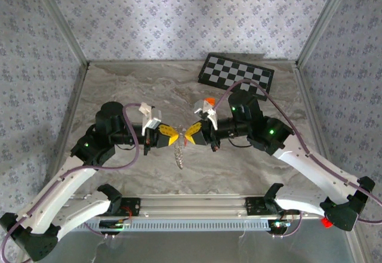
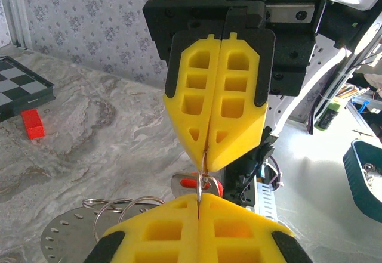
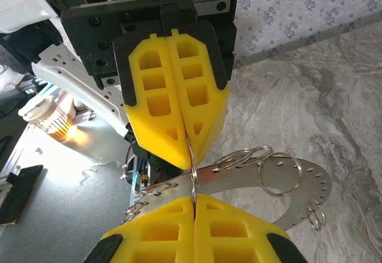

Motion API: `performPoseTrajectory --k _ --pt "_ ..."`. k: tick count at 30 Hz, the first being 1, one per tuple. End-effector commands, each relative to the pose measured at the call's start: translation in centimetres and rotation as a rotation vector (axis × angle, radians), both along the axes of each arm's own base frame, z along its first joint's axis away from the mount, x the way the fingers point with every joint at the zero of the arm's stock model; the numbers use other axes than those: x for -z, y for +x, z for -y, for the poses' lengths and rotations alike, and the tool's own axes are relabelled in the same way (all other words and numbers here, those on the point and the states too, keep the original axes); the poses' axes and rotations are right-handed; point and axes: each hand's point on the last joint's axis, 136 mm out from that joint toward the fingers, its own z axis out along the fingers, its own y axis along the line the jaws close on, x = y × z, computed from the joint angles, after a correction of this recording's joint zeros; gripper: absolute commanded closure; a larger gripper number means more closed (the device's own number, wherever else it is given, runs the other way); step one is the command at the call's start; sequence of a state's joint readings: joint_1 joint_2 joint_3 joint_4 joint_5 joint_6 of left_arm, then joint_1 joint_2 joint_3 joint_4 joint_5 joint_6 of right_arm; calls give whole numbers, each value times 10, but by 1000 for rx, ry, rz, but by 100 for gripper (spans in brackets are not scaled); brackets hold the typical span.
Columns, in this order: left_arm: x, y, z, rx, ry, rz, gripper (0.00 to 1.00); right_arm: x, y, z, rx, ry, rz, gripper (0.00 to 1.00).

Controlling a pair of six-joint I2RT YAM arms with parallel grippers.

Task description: Put the keys on the keyring

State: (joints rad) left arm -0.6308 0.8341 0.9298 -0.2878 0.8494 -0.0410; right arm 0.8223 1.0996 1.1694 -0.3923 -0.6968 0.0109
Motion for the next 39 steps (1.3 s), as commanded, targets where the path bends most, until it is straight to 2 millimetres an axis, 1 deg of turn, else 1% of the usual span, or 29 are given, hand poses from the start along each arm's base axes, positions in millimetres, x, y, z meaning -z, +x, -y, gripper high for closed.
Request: performPoseTrajectory --k 1,7,16,19,27,39 --pt "-17 -9 1 51 -49 72 100 -5 -2 5 5 15 -3 100" --pt "-17 -8 2 50 -49 71 100 -5 -4 3 -13 23 -12 100" --pt "-17 -8 2 52 -49 72 100 -5 -17 2 -66 24 -47 100" --pt "-18 -9 2 56 -52 75 100 -4 -18 2 -69 21 -54 100" --pt "-19 -10 2 59 -54 75 100 0 -10 3 -37 6 -45 100" --pt "-20 -12 2 69 -59 76 100 0 -6 4 -15 8 -34 100"
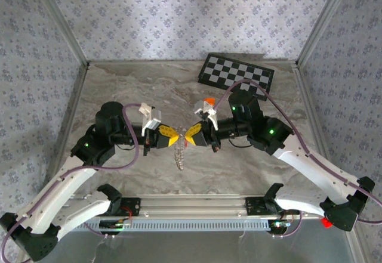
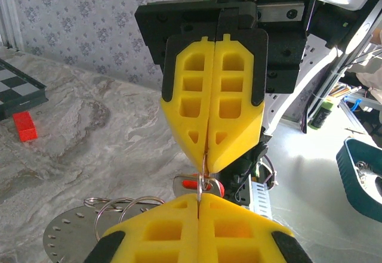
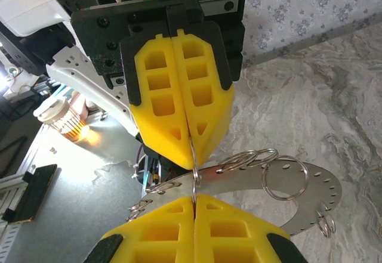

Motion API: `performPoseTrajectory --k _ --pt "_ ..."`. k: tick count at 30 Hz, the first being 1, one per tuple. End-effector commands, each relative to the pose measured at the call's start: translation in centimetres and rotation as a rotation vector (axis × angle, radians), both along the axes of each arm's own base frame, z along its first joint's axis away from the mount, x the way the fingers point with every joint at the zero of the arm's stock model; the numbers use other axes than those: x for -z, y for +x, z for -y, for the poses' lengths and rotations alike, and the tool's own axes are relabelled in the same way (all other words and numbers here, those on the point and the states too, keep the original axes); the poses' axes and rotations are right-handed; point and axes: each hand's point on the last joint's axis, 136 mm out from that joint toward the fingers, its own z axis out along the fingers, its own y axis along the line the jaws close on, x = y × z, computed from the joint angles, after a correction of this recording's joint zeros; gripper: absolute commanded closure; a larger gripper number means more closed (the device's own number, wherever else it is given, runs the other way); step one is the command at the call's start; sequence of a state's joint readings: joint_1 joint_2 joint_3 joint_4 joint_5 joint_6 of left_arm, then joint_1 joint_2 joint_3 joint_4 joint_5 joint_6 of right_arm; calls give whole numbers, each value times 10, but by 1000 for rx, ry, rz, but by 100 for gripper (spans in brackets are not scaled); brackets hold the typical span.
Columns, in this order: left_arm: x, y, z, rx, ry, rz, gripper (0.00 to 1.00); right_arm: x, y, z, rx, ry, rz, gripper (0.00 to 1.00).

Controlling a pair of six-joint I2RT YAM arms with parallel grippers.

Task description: Put the keys on the keyring

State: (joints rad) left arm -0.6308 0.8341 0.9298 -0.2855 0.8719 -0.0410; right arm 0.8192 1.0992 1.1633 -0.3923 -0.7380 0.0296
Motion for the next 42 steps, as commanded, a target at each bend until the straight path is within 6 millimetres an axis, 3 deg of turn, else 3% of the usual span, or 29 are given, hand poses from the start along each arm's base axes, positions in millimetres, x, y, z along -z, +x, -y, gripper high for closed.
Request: performPoseTrajectory --k 1,23,42 --pt "-19 -9 1 47 -53 77 100 0 0 4 15 1 0 100" --pt "-19 -10 1 47 -52 81 100 -7 -12 4 -39 32 -9 100" --pt "-17 -12 1 54 -53 81 100 -7 -5 3 -11 32 12 100"
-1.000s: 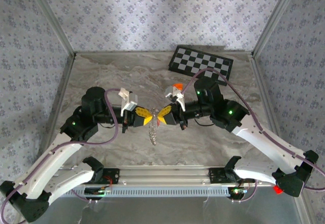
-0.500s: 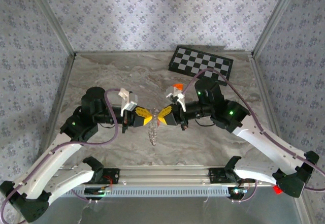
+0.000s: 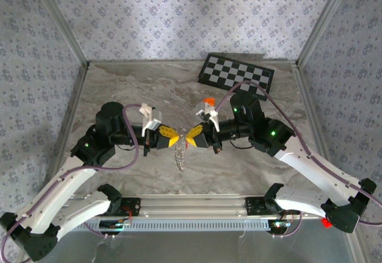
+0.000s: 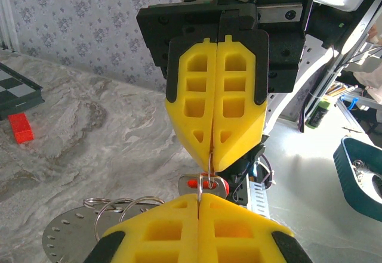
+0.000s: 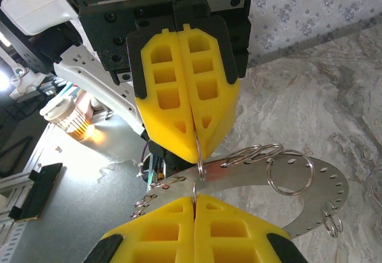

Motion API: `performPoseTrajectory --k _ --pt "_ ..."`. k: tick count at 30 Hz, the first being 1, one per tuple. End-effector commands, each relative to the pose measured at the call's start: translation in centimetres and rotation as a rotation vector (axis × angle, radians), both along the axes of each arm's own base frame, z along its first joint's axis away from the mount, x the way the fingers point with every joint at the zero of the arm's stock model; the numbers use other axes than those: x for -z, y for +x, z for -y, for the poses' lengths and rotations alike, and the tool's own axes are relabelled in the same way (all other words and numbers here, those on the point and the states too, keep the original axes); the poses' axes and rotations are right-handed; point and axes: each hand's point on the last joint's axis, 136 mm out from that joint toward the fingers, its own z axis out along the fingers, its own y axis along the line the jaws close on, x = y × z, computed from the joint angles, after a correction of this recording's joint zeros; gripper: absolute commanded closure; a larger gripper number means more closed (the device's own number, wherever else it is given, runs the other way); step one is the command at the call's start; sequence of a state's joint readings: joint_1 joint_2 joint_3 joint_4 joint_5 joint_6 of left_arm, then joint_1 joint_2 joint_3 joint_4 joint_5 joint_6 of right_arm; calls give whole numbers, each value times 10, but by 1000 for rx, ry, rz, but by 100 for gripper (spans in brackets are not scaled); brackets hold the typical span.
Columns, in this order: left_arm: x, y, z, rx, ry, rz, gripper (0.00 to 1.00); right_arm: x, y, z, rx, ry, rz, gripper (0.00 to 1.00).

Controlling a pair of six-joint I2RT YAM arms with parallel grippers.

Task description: Put the keys on the keyring

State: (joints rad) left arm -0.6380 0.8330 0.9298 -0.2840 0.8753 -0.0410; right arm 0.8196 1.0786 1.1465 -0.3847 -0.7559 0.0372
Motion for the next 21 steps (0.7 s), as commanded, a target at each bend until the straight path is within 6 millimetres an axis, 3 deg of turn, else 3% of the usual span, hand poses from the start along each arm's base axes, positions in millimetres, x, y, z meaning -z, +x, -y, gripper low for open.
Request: performPoseTrajectory --k 1,21 --pt "-17 -9 0 42 -51 79 100 -7 0 0 0 23 17 100" --pt "-17 -9 1 47 -52 79 100 -7 4 -4 3 24 20 100"
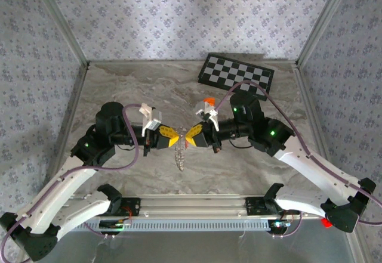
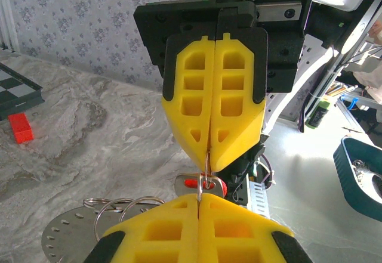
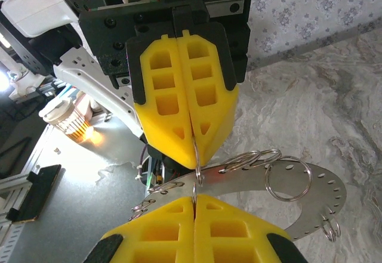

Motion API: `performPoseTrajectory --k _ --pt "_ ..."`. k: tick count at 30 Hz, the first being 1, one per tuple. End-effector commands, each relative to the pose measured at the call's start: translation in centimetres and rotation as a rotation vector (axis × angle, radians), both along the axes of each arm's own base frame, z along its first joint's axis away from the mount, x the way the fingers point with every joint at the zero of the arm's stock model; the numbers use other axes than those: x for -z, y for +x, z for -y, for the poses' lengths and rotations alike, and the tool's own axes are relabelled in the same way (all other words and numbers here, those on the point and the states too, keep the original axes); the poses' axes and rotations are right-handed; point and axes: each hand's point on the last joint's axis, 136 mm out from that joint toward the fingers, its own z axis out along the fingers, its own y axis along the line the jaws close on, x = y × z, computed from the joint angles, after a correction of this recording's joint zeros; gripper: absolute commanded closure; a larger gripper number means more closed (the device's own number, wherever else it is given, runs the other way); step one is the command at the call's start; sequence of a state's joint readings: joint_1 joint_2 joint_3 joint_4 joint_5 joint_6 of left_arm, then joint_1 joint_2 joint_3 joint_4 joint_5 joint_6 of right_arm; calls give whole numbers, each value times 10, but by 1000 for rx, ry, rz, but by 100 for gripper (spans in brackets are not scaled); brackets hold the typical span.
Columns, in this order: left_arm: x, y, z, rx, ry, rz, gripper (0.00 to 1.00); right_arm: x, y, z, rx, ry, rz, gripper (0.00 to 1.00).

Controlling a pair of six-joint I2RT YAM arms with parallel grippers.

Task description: Put the keys on the keyring

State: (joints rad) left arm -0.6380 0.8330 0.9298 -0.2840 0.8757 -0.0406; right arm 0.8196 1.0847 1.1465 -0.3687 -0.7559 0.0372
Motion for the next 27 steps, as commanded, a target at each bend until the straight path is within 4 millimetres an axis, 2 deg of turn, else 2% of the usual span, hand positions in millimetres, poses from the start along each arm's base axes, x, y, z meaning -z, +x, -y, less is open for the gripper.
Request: performPoseTrajectory --k 1,27 --pt "-16 -9 1 47 -50 77 100 -6 3 -2 4 16 14 100" --pt "-16 -9 1 45 -49 76 100 -7 4 4 34 16 19 100"
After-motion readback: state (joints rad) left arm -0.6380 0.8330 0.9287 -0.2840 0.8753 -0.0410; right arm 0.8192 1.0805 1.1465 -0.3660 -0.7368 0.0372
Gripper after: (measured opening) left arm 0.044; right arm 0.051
